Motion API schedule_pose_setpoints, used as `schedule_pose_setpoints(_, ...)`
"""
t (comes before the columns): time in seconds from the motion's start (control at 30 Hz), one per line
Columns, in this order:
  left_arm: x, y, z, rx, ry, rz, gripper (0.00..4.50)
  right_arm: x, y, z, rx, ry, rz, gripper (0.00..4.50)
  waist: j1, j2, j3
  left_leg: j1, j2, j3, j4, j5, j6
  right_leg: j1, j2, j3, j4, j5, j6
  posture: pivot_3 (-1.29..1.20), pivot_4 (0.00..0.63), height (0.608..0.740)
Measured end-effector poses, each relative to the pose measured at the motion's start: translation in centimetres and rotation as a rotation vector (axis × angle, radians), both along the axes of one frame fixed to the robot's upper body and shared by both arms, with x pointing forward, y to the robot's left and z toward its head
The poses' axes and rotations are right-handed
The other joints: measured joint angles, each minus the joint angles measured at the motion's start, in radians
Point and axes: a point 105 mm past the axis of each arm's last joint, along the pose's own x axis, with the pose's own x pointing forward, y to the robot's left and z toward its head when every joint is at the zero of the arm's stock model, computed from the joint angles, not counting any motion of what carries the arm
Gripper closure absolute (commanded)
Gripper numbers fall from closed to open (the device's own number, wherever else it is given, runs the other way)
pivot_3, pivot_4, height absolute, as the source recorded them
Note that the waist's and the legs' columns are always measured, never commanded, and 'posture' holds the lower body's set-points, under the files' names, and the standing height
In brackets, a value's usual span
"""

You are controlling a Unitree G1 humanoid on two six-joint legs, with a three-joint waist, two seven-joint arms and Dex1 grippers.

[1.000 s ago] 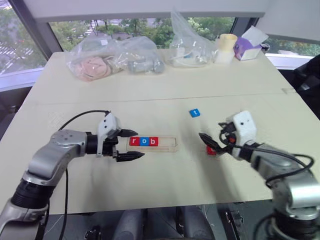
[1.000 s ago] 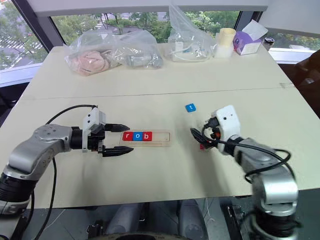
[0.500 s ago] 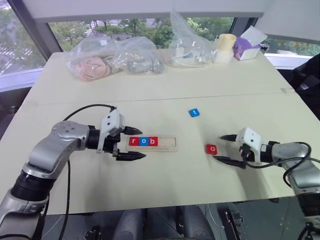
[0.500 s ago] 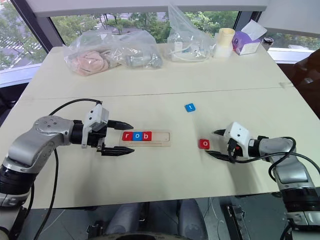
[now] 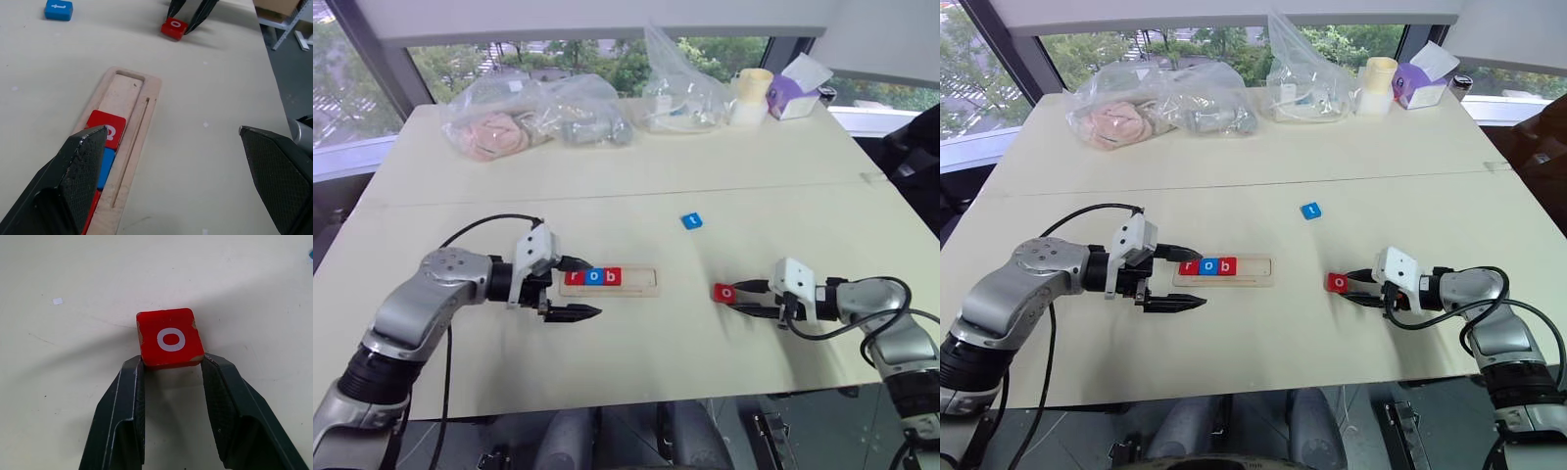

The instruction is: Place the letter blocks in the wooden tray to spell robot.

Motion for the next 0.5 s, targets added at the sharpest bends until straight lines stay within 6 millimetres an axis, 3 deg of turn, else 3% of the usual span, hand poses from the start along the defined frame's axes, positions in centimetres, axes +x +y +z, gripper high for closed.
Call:
schedule_pose_setpoints(0.13, 0.2, 0.3, -0.2, 0.011, -0.001, 0.013, 0.0, 0.5, 1.7, 0.7, 0.0, 0.014, 0.015, 3.41, -0.002, 0.0, 0.0, 0.0, 0.0, 0.0, 0.0, 0.0, 0.0, -0.001, 0.0, 0.001, 0.001, 0.0, 0.0, 0.0, 0.15, 0.74)
schedule_pose_setpoints(0.33, 0.6, 2.0, -0.1, 0.037, -0.004, 0.072, 0.0, 2.8, 8.2, 5.5, 0.072, -0.052, 0.133, 3.41, 0.0, 0.0, 0.0, -0.001, 0.0, 0.0, -0.001, 0.0, 0.0, -0.003, 0.0, 0.001, 0.001, 0.0, 0.0, 0.0, 0.15, 0.74)
schedule_pose_setpoints(0.5, 0.5, 2.4, -0.3, 0.045, 0.007, 0.089, 0.0, 2.8, 10.4, 4.8, 0.056, 0.014, 0.197, 3.41, 0.021, 0.0, 0.0, -0.004, -0.002, 0.0, -0.001, 0.0, 0.0, -0.004, -0.001, 0.001, -0.001, 0.0, 0.0, 0.0, 0.15, 0.74)
